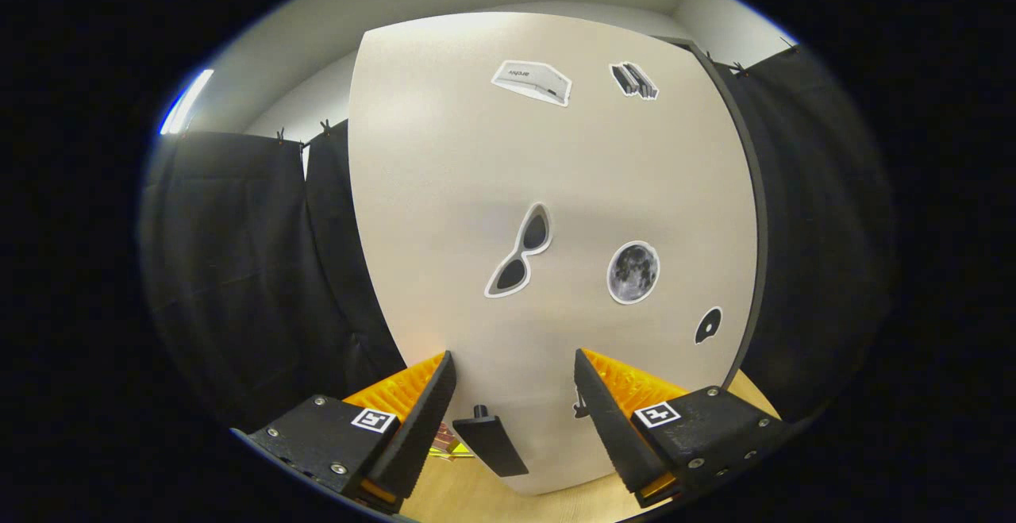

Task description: Open the shoe cabinet door, grab the shoes and put them into the shoe cabinet, then close the shoe cabinet door.

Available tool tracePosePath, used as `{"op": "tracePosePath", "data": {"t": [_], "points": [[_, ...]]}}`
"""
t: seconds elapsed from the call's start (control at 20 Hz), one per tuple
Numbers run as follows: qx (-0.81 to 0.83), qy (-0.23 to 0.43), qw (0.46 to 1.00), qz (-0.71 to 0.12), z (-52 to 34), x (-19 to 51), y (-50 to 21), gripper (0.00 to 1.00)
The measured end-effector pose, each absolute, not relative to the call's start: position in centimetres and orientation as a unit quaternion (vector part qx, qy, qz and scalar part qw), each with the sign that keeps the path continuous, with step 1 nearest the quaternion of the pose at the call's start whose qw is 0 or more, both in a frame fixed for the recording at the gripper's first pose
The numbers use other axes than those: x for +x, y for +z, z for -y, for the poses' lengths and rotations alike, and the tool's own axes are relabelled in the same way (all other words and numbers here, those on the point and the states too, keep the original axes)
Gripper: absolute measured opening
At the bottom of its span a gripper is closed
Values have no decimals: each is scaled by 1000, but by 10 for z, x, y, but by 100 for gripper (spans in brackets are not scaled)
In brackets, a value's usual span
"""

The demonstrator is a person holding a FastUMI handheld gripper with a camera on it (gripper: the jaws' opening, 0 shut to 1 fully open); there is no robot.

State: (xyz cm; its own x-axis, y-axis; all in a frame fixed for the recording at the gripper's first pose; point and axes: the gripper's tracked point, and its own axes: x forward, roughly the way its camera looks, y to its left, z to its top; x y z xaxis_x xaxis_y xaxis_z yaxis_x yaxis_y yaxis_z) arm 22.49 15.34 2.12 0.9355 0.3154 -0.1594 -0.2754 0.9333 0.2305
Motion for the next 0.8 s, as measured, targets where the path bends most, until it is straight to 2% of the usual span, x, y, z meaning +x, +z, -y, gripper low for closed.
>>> {"op": "tracePosePath", "data": {"t": [0.8], "points": [[104,118,981,-112,-158,242,20,94]]}}
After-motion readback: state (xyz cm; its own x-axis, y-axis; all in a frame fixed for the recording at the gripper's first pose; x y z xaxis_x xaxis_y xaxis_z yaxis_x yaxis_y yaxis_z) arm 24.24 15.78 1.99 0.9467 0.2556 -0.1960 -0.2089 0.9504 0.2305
